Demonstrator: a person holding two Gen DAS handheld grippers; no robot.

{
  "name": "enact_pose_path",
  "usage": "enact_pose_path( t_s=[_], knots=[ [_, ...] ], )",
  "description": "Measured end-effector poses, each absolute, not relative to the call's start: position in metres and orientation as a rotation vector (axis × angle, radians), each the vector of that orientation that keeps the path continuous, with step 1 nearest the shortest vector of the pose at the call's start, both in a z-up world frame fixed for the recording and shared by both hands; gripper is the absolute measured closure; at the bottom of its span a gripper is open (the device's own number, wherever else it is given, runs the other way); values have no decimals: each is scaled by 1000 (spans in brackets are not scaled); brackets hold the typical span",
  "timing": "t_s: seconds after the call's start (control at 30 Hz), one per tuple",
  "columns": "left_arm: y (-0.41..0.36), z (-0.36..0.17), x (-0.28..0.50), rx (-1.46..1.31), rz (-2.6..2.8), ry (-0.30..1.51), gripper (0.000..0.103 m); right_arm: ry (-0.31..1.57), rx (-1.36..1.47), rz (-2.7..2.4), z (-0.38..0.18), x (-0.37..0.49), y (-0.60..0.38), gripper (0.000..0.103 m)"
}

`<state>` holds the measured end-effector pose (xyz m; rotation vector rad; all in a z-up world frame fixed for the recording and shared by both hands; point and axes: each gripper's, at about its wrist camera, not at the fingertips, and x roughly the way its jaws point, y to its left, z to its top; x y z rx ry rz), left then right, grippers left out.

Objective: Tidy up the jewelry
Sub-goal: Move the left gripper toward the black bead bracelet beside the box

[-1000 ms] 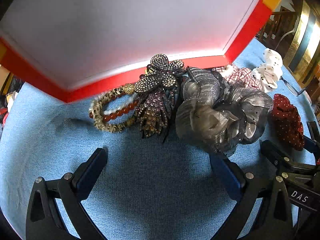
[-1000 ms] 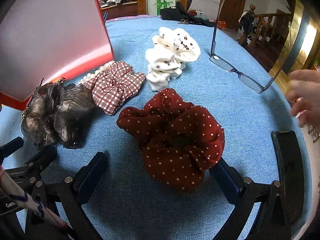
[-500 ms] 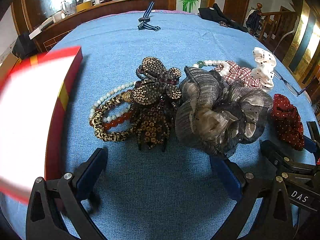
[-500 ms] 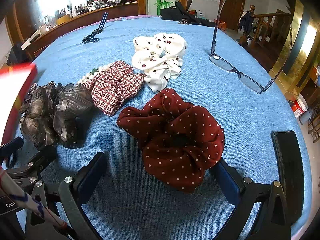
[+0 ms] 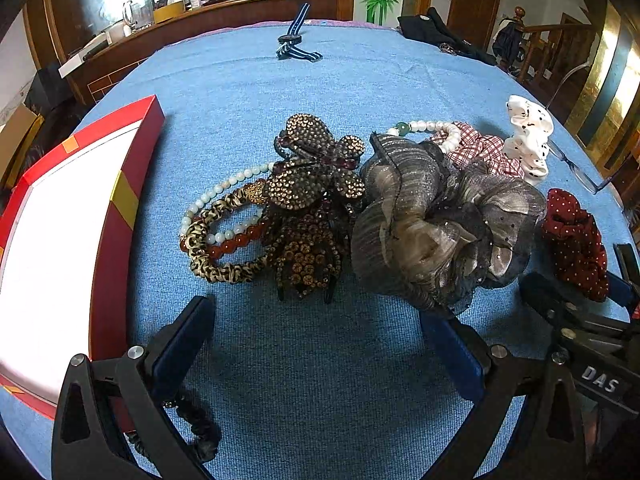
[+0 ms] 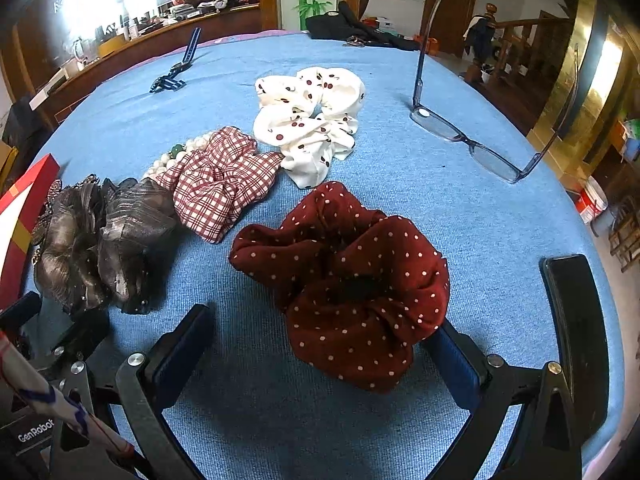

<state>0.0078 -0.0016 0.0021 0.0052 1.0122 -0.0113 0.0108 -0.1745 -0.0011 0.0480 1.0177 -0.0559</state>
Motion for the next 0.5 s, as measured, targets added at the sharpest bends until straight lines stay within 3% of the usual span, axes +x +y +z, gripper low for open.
enact_pose_path(
  t_s=[0.3,0.5],
  knots=[
    [-4,8,-5,22,-41,1001,0,814,114,-39,61,-62,-187,2],
    [8,59,-57,63,-38,768,0,716,102,-20,92,-95,-178,1]
  ],
)
